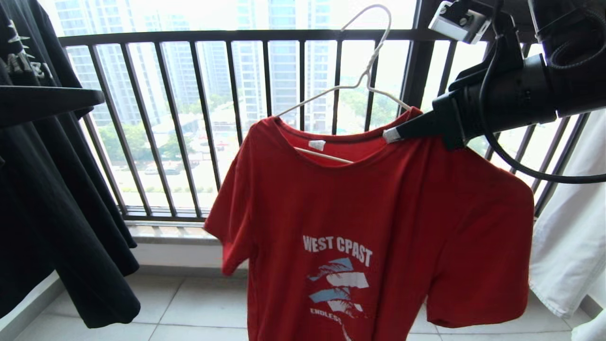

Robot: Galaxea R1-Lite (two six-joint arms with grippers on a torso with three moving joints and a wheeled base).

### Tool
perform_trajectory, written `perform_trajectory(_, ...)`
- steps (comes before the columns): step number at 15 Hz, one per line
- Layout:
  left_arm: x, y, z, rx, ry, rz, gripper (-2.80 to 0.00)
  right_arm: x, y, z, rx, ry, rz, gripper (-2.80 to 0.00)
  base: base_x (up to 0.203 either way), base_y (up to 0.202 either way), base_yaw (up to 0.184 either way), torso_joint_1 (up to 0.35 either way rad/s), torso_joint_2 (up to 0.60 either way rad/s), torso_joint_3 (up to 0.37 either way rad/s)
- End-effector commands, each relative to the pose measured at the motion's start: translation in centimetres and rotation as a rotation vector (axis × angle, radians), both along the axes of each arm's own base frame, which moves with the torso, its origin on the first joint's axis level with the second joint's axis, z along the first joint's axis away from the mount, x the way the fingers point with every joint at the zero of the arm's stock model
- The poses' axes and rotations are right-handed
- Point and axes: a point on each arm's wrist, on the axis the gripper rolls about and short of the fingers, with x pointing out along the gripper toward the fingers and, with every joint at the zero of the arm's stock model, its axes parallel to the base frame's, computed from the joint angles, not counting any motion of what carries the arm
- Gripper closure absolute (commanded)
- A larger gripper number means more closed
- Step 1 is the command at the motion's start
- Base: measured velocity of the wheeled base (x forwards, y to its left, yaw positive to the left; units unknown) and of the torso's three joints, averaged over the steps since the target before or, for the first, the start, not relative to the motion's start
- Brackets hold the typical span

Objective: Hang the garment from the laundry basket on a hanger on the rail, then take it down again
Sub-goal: Hang the clothes rack on the clothesline

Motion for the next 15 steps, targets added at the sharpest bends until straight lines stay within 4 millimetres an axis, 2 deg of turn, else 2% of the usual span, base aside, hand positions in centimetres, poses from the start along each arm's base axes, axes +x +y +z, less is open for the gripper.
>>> perform_trajectory(1,0.3,0.0,-0.3,0.011,0.041,0.001,0.0,-0.6,-0.9,0.1,-0.015,0.002,-0.155,0.0,0.0,0.0,0.0,0.0,0.0,0.0)
perform_trajectory(6,0.6,-0.1,-0.5,0.014,0.051,0.006,0.0,-3.6,-3.2,0.0,-0.052,-0.012,-0.336,0.0,0.0,0.0,0.0,0.0,0.0,0.0)
perform_trajectory(8,0.3,0.0,-0.4,0.012,0.04,0.007,0.0,-4.0,-3.5,-0.1,-0.068,-0.051,-0.411,0.0,0.0,0.0,0.0,0.05,-0.23,-0.195)
perform_trajectory(12,0.4,0.0,-0.4,0.015,0.044,0.004,0.0,-4.9,-4.3,-3.0,-0.135,-0.035,-0.496,0.0,0.0,0.0,0.0,0.095,-0.41,-0.306)
perform_trajectory(15,1.1,-0.2,-0.8,0.022,0.064,0.001,0.0,-5.8,-4.7,-3.9,-0.119,-0.074,-0.522,0.0,0.0,0.0,0.0,0.136,-0.45,-0.322)
